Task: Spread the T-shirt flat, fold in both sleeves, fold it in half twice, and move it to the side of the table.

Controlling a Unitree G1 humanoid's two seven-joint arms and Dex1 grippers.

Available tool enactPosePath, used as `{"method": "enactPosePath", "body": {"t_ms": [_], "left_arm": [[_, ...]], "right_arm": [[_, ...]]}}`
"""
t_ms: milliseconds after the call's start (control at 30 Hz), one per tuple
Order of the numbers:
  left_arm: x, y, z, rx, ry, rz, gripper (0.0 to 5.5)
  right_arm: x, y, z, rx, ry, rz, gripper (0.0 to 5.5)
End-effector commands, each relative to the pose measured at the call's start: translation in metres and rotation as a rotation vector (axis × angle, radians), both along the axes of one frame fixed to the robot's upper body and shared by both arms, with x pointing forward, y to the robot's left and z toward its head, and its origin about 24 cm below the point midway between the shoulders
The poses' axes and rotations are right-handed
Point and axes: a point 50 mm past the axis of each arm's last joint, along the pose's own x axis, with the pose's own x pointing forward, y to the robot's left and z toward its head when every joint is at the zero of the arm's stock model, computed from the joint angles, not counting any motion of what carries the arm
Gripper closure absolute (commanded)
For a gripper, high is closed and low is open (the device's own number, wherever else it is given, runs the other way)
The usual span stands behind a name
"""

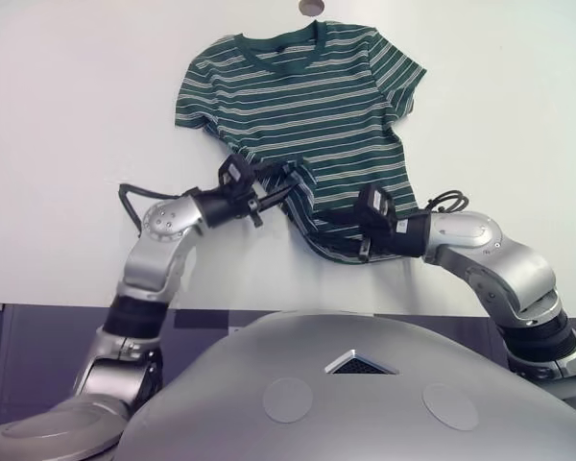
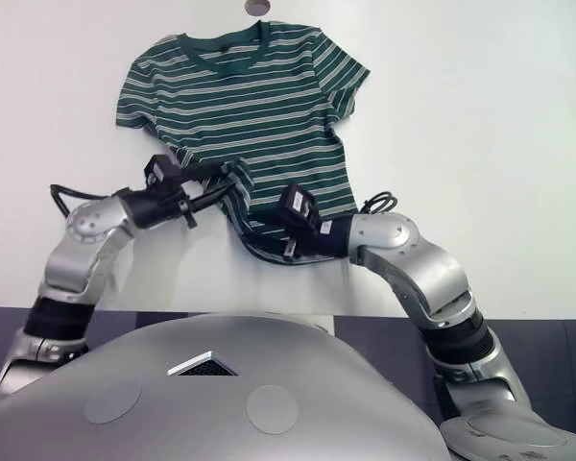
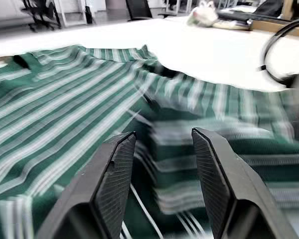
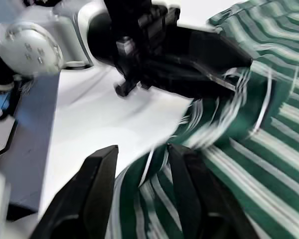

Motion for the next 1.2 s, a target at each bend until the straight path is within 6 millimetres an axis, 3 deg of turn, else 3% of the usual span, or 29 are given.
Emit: {"method": "enactPosePath", "body": {"t_ms": [33, 100, 167, 233, 300, 367, 600, 767, 933, 1000, 1067, 1133, 1200], "left_arm": [[0.033, -0.013, -0.009, 0.041, -0.023, 0.074, 3.44], [0.032, -0.001, -0.01, 0.082, -0.038, 0.104, 3.44], [0.022, 0.021, 0.003, 0.085, -0.068, 0.139, 3.44], [0.003, 0.03, 0.021, 0.053, -0.051, 0.126, 3.44], [-0.016, 0.029, 0.028, 0.025, 0.029, 0.099, 3.44], [-0.026, 0.027, 0.022, 0.018, 0.142, 0.099, 3.44], [-0.025, 0.01, 0.003, 0.079, 0.29, 0.067, 4.43], [-0.025, 0.01, -0.005, 0.106, 0.308, 0.066, 5.39], [-0.03, 0.013, 0.008, 0.041, 0.29, 0.032, 5.47], [-0.044, 0.024, 0.022, -0.034, 0.31, 0.001, 5.47], [-0.073, 0.05, 0.034, -0.084, 0.387, -0.015, 5.47], [-0.103, 0.08, 0.036, -0.034, 0.485, 0.019, 5.47], [-0.118, 0.1, 0.036, 0.024, 0.547, 0.038, 5.47]], "right_arm": [[0.02, -0.018, 0.004, -0.013, -0.036, -0.132, 3.65], [0.027, -0.028, 0.007, -0.028, -0.053, -0.18, 3.65], [0.028, -0.035, 0.007, -0.035, -0.054, -0.204, 3.65], [0.027, -0.038, 0.003, -0.042, -0.048, -0.22, 3.65], [0.026, -0.038, 0.001, -0.04, -0.045, -0.227, 3.65], [0.025, -0.037, -0.002, -0.035, -0.041, -0.241, 3.65], [0.028, -0.036, -0.006, -0.032, -0.039, -0.239, 3.65], [0.028, -0.035, -0.007, -0.028, -0.037, -0.222, 3.65], [0.03, -0.037, -0.007, -0.033, -0.038, -0.223, 3.65], [0.033, -0.043, -0.008, -0.058, -0.053, -0.232, 3.65], [0.04, -0.052, -0.008, -0.095, -0.085, -0.242, 3.65], [0.044, -0.057, -0.009, -0.114, -0.105, -0.25, 3.65], [0.039, -0.059, -0.012, -0.12, -0.112, -0.268, 3.65]]}}
